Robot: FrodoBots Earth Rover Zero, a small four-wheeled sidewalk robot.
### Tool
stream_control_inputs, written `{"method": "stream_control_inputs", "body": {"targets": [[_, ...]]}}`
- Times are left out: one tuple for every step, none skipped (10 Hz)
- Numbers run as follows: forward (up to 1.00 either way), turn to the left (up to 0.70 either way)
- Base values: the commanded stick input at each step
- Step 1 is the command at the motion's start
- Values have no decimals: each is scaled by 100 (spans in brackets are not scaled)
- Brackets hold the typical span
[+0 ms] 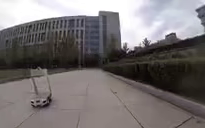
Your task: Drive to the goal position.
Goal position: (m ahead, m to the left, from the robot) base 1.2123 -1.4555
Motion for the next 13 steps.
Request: {"method": "stream_control_inputs", "body": {"targets": [[70,0],[70,0],[70,0],[70,0],[70,0],[70,0],[70,0],[70,0],[70,0],[70,0],[70,0],[70,0],[70,0]]}}
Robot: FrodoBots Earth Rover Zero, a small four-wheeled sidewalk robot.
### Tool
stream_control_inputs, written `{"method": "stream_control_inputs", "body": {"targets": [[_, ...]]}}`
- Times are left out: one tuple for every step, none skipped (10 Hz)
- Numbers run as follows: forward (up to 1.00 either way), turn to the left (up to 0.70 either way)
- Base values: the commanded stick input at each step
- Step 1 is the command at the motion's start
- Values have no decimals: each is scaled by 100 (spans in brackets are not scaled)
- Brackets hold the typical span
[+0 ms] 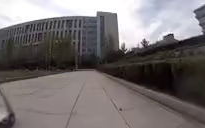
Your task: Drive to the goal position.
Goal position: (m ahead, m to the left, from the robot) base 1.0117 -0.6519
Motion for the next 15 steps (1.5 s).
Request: {"method": "stream_control_inputs", "body": {"targets": [[70,0],[70,0],[70,0],[70,0],[70,0],[70,0],[70,0],[70,0],[70,0],[70,0],[70,0],[70,0],[70,0],[70,0],[70,0]]}}
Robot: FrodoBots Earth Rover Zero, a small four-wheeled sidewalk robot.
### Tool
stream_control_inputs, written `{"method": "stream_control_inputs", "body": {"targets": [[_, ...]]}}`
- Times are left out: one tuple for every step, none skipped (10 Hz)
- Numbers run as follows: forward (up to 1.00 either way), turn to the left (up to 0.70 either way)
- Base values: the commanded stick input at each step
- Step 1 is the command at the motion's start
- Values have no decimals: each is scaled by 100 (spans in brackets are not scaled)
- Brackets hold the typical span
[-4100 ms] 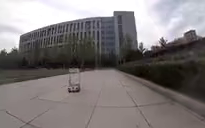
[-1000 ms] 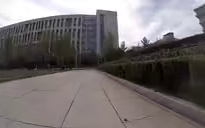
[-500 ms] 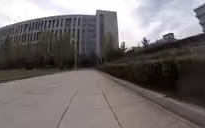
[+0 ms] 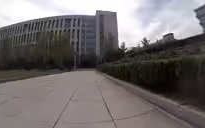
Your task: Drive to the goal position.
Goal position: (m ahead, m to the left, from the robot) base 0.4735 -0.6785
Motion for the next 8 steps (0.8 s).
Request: {"method": "stream_control_inputs", "body": {"targets": [[70,0],[70,0],[70,0],[70,0],[70,0],[70,0],[70,0],[70,0]]}}
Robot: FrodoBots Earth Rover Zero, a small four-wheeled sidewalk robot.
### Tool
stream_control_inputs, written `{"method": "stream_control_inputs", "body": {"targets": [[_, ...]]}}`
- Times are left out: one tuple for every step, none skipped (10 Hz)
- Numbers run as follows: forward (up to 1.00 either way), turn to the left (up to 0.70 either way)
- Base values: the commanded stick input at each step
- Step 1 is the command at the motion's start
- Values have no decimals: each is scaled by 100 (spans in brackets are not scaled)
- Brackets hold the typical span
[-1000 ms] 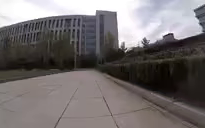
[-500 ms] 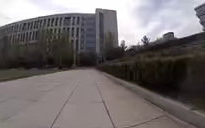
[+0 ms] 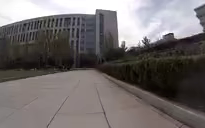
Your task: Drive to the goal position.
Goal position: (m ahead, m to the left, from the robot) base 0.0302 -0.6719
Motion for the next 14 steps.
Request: {"method": "stream_control_inputs", "body": {"targets": [[70,0],[70,0],[70,0],[70,0],[70,0],[70,0],[70,0],[70,0],[70,0],[70,0],[70,0],[70,0],[70,0],[70,0]]}}
